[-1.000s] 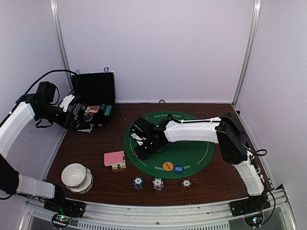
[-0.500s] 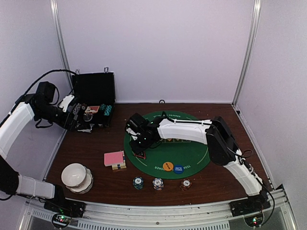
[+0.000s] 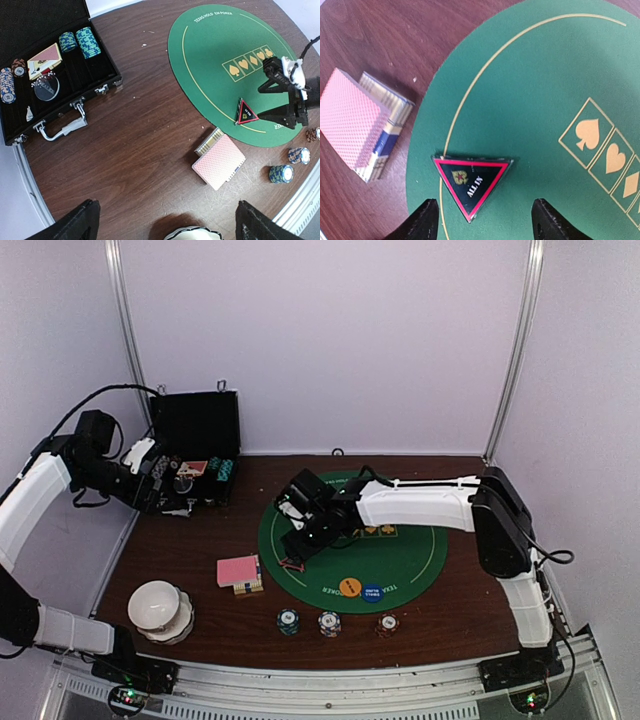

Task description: Distribute texas hold em gaming equipment

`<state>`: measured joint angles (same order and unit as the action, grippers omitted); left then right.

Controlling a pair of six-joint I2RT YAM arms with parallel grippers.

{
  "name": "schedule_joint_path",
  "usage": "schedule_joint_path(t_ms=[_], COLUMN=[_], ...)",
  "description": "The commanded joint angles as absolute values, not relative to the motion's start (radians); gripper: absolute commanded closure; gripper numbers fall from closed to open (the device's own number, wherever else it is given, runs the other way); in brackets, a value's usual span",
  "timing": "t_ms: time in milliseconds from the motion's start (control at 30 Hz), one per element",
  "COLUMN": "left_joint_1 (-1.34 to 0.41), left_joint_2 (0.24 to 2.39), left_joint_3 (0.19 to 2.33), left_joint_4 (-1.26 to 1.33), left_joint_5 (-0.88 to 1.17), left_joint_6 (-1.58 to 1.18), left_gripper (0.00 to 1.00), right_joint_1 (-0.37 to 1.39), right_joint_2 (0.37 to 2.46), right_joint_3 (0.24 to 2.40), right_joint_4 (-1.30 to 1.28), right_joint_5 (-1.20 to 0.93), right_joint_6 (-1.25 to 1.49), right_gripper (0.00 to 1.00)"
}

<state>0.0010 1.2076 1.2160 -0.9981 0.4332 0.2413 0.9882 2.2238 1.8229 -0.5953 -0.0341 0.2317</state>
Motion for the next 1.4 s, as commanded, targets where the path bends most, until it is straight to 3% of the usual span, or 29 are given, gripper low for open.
schedule_joint_path(t_ms=[0,433,667,1167,1300,1367], left_joint_1=[0.009,0.009,0.009,0.009,0.009,0.009], left_joint_2=[1.201,1.197,1.194,1.194,1.193,1.192], left_joint_3=[1.248,1.257,1.263,1.261,1.261,1.264], left_joint_4=[-0.998,-1.003,-1.009,-1.012,-1.015,-1.019], left_joint_5=[0.461,0.462,0.462,0.46,0.458,0.457], left_joint_6=[0.242,0.24,0.241,0.242,0.242,0.244], left_gripper=[0.02,0.02,0.02,0.02,0.02,0.02], right_joint_1=[0.991,1.022,1.023,1.019,1.014,1.014], right_joint_2=[2.194,2.268,2.313,2.479,2.493,2.476], right_joint_3=[1.728,1.757,1.802,2.072,2.132,2.133], right_joint_4=[-0.542,-0.547,-0.578,-0.646,-0.663,-0.666], right_joint_5=[-0.048,-0.009,0.022,0.052,0.056,0.057], right_joint_6=[0.253,0.254,0.239,0.227,0.225,0.222], right_gripper=[0.36,0.65,0.62,0.78,0.77,0.68])
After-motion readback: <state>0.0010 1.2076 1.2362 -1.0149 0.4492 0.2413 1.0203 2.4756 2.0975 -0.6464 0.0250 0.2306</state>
